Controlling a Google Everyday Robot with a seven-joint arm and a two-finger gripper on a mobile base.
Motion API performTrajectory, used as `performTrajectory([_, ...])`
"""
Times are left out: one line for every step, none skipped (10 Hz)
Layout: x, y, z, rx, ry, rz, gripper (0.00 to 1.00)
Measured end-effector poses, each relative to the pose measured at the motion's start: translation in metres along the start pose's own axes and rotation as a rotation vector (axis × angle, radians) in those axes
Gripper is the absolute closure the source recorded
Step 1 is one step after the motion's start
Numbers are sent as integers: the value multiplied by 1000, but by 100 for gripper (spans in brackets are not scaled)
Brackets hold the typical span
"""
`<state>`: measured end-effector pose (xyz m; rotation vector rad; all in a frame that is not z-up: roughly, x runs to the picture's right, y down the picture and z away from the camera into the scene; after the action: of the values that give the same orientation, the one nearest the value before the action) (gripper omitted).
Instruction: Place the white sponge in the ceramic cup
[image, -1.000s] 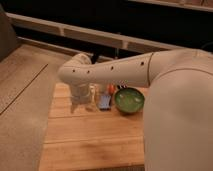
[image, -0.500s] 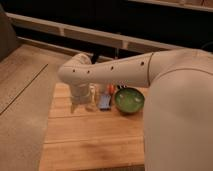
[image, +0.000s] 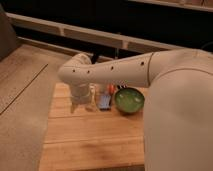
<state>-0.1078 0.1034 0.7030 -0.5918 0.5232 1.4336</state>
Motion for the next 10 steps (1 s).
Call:
performTrajectory([0,0,0,0,0,0,35])
performTrajectory([0,0,0,0,0,0,35])
performTrajectory([0,0,0,0,0,0,35])
performTrajectory([0,0,0,0,0,0,35])
performTrajectory([0,0,0,0,0,0,35])
performTrajectory([0,0,0,0,0,0,35])
performTrajectory([0,0,0,0,-1,0,35])
performTrajectory([0,0,0,0,0,0,35])
performTrajectory([-1,0,-1,3,-5,-3,35])
performTrajectory([-4,0,-3,4,-19,-22,35])
